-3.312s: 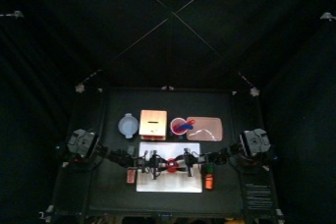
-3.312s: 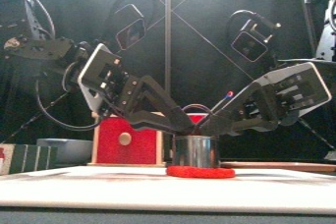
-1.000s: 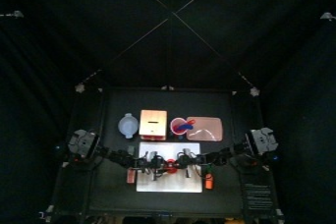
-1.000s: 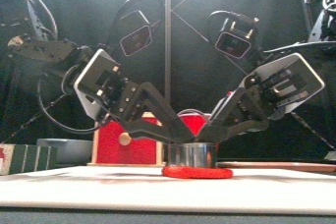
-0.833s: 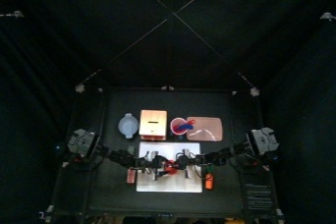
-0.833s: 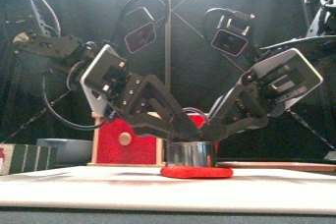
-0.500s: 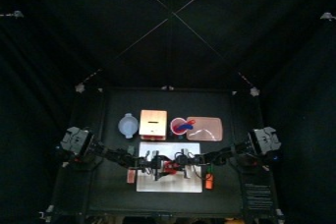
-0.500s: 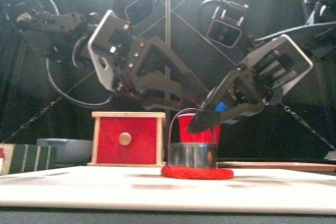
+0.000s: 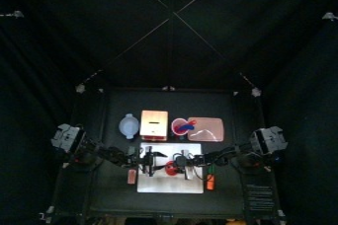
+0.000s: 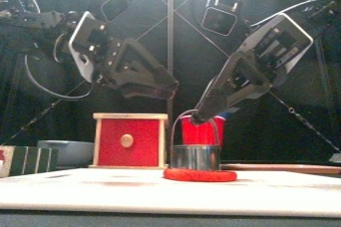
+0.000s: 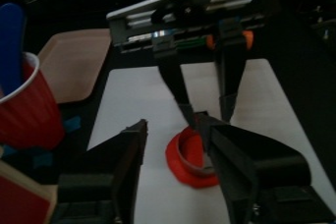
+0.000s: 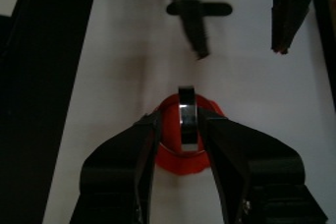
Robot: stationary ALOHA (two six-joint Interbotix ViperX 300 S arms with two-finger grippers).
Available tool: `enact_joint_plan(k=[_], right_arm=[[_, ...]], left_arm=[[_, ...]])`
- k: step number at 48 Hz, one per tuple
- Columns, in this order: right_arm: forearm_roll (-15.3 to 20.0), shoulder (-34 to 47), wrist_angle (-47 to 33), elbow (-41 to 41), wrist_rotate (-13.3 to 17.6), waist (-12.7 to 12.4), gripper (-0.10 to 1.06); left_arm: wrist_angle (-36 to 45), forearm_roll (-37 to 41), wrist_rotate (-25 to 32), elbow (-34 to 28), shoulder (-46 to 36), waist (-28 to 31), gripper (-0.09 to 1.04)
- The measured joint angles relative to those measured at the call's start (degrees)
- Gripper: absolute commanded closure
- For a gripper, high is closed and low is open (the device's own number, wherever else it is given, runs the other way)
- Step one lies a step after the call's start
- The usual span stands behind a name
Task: Get the cutter from the drawer then cut the dough then place the extra dough in the bowl
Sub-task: Cut the dough
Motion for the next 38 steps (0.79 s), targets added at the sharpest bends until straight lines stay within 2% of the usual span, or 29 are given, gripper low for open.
enact_joint_plan(k=[9, 15, 23, 38], right_arm=[[-0.62, -0.97, 13.36, -4.92, -0.35, -1.14, 0.23], [-2.02, -0.88, 18.72, -7.03, -0.18, -1.85, 0.23], [-3.78, -0.88, 20.3, -8.79, 0.26, -2.02, 0.23], [-3.87, 0.26, 20.48, -9.32, 0.26, -2.11, 0.23]], left_arm=[[-0.62, -0.44, 0.35, 1.58, 0.7, 0.0, 0.37], [-0.62, -0.35, 0.44, 1.58, 2.9, -0.18, 0.45], [-0.53, -0.26, 0.35, 0.09, 7.47, -1.14, 0.48], [-0.62, -0.26, 0.35, -2.02, 10.9, -2.46, 0.48]])
